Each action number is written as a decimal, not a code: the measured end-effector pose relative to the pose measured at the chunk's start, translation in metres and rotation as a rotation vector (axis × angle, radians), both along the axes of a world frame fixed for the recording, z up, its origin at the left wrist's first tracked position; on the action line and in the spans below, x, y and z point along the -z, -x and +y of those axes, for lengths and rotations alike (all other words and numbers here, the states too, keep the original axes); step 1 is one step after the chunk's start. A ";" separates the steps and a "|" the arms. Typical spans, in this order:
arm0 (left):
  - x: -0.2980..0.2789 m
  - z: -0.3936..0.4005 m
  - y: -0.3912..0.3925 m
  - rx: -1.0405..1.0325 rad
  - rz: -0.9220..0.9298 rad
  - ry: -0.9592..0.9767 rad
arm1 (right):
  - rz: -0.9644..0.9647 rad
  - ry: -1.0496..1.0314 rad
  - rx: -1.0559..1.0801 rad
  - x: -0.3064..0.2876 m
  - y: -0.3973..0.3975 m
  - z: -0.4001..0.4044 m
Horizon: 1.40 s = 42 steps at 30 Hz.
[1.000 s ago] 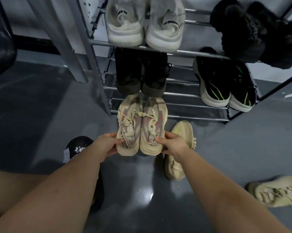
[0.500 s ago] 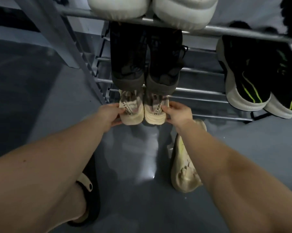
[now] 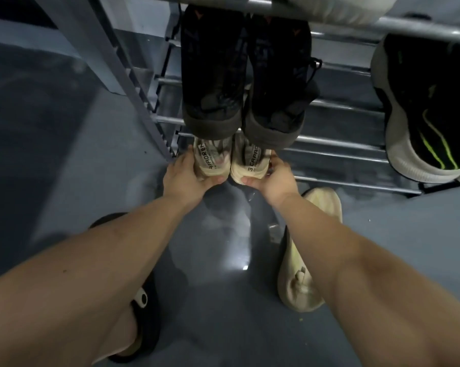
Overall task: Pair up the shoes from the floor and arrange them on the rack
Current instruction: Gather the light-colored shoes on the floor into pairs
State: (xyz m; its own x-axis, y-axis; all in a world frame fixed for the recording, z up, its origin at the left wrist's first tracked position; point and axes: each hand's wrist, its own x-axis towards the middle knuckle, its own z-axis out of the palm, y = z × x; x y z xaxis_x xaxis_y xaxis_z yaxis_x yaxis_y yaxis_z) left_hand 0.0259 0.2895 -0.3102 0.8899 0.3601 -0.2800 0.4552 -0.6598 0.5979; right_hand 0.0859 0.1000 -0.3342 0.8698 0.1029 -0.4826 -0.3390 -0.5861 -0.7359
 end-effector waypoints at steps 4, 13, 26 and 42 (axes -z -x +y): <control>-0.002 0.002 -0.006 0.036 0.035 -0.093 | -0.019 0.060 0.017 -0.035 0.005 0.009; -0.015 -0.013 0.000 0.066 0.117 -0.173 | -0.026 0.221 -0.188 -0.048 0.021 -0.001; -0.065 -0.133 0.072 0.967 0.201 -0.491 | 0.017 0.709 -0.431 -0.090 0.134 -0.133; -0.078 -0.319 0.108 1.331 0.200 -0.537 | 0.176 0.788 -0.105 -0.094 0.233 -0.333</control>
State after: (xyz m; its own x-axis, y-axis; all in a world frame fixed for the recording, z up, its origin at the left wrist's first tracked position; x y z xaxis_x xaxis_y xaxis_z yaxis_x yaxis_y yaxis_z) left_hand -0.0825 -0.0300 -0.2317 0.6054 -0.5873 -0.5372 -0.6178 -0.7723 0.1480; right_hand -0.1468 -0.2332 -0.2404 0.7792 -0.2469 -0.5762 -0.3255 -0.9449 -0.0353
